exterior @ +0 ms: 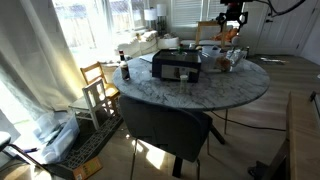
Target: Take the gloves out of the jar
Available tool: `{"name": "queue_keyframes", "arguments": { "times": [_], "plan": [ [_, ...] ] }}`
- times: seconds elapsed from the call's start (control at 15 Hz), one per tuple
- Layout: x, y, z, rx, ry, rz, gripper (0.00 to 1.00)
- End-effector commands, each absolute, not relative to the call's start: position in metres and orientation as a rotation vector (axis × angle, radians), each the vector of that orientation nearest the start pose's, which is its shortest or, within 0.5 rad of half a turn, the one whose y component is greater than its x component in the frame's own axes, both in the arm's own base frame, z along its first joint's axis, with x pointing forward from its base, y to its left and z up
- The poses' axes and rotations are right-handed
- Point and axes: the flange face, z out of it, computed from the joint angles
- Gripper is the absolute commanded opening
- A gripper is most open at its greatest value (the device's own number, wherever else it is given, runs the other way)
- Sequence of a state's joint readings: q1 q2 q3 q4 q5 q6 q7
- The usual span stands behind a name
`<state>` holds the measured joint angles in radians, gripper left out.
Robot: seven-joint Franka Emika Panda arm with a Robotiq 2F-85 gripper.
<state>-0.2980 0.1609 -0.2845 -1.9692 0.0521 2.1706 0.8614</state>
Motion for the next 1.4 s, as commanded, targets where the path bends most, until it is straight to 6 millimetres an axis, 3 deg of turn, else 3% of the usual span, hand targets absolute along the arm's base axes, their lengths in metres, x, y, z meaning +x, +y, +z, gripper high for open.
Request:
{"name": "queue_keyframes", "arguments": {
  "times": [0.0, 0.53, 1.33],
  "plan": [
    [0.494, -0.318, 0.384, -2.201, 2.184, -0.194, 1.0],
    [0.496, -0.322, 0.348, -2.101, 2.147, -0.194, 1.0],
    [0.528, -0.345, 0.333, -2.099, 2.145, -0.042, 1.0]
  ]
}}
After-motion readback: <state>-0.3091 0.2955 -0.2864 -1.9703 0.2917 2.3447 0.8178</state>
